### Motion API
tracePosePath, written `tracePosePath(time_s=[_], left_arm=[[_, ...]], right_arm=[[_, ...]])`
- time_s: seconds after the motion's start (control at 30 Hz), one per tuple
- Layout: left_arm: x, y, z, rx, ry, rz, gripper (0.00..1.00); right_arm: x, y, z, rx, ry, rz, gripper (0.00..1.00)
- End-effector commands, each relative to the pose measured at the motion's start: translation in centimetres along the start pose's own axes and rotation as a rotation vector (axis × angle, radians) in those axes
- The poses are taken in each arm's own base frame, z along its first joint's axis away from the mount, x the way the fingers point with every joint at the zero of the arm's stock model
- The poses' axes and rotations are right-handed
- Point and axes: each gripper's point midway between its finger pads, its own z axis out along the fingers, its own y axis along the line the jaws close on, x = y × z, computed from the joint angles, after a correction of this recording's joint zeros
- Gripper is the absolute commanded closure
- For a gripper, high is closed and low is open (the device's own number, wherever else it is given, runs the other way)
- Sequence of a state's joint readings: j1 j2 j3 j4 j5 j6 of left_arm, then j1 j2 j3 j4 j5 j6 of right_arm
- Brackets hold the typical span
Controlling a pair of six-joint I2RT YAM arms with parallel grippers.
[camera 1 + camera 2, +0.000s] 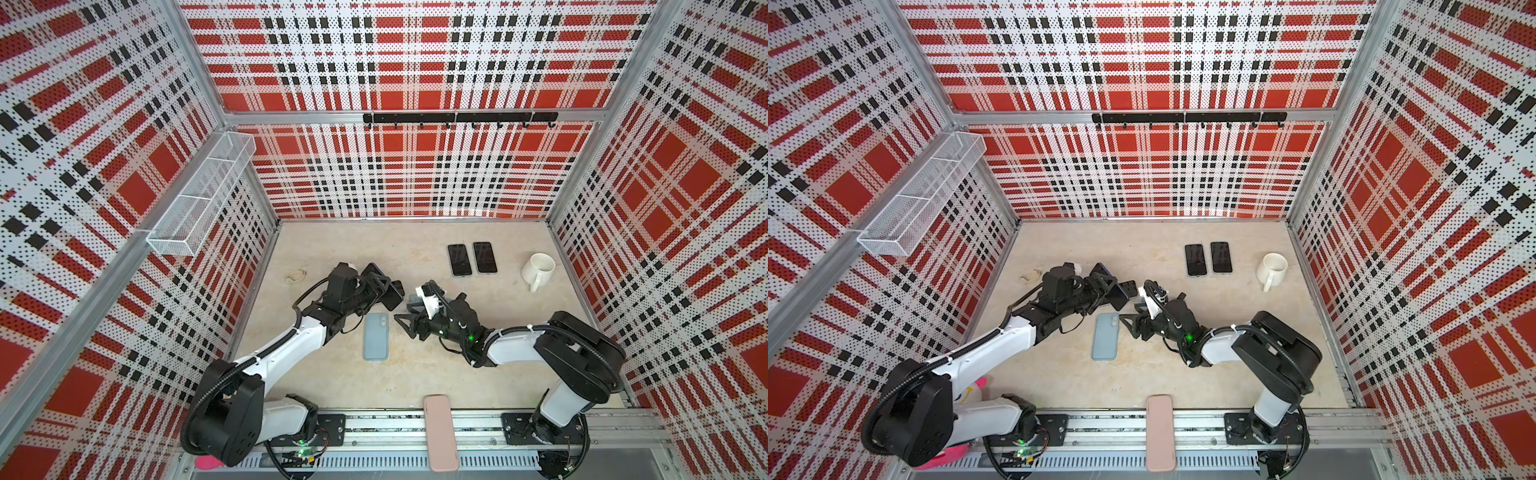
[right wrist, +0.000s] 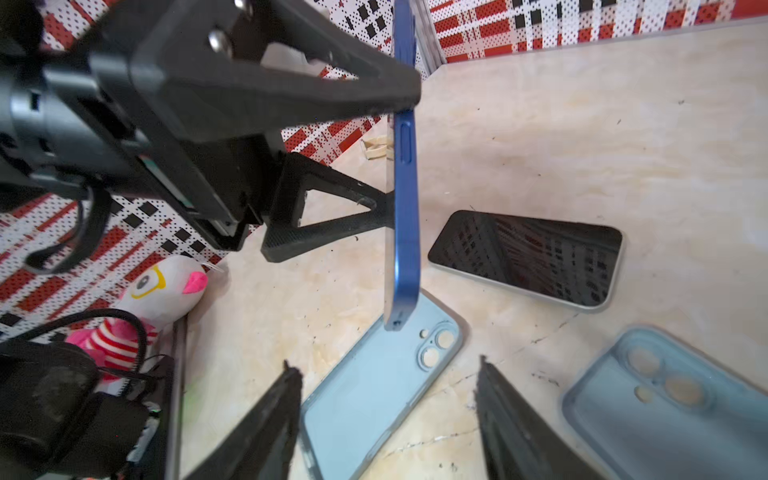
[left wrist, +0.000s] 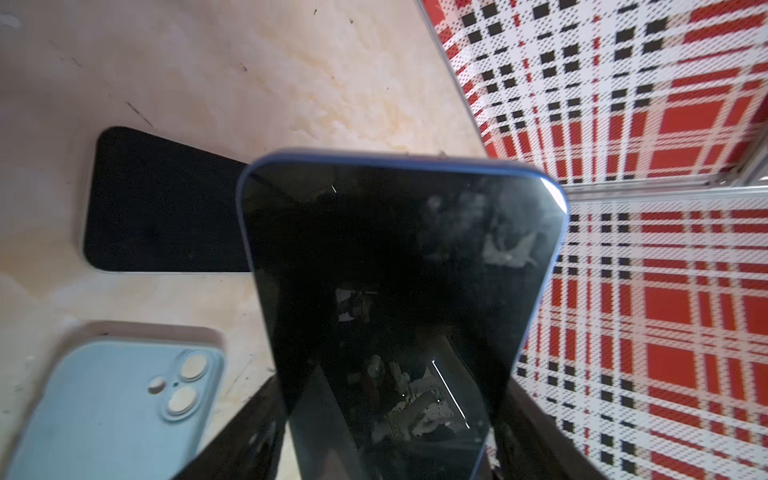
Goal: Put the phone into the phone case
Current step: 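Pass the blue-edged black phone from the left gripper into the right gripper, then carry the phone with the right gripper while left gripper moves over pale blue case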
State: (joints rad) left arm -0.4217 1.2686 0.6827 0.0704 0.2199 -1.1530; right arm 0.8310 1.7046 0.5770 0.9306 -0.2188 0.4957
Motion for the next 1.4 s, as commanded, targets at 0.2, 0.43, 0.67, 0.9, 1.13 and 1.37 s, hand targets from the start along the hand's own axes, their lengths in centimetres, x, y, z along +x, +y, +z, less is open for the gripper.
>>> tracePosePath(time_s=[0.2, 0.43, 0.67, 0.9, 1.13, 1.37], left_arm=[[0.7, -1.5, 0.1, 0.128, -0.022, -0.148, 0.77], [0.9, -2.1, 0.2, 0.168, -0.009, -0.183, 0.77], [1.1, -2.2, 0.3, 0.17, 0.0, -0.182, 0.76], [1.5, -2.7, 0.4, 0.194, 0.002, -0.162, 0.63], [2.0, -4.2, 0.2, 0.225, 0.004, -0.019, 0.02], [-1.0, -4.9, -0.5, 0.088, -0.129, 0.194, 0.02]], right_arm=[[-4.2, 1.1, 0.7, -0.062, -0.226, 0.004, 0.57], [-3.3, 0.6, 2.1, -0.059, -0.194, 0.046, 0.67], [-3.9, 1.2, 2.0, -0.089, -0.209, 0.051, 0.81], [-5.3, 2.2, 1.3, -0.12, -0.243, 0.041, 1.0], [-8.7, 3.0, -0.6, -0.125, -0.276, -0.003, 1.0], [-12.0, -2.7, -3.7, 0.06, -0.261, 0.013, 1.0]])
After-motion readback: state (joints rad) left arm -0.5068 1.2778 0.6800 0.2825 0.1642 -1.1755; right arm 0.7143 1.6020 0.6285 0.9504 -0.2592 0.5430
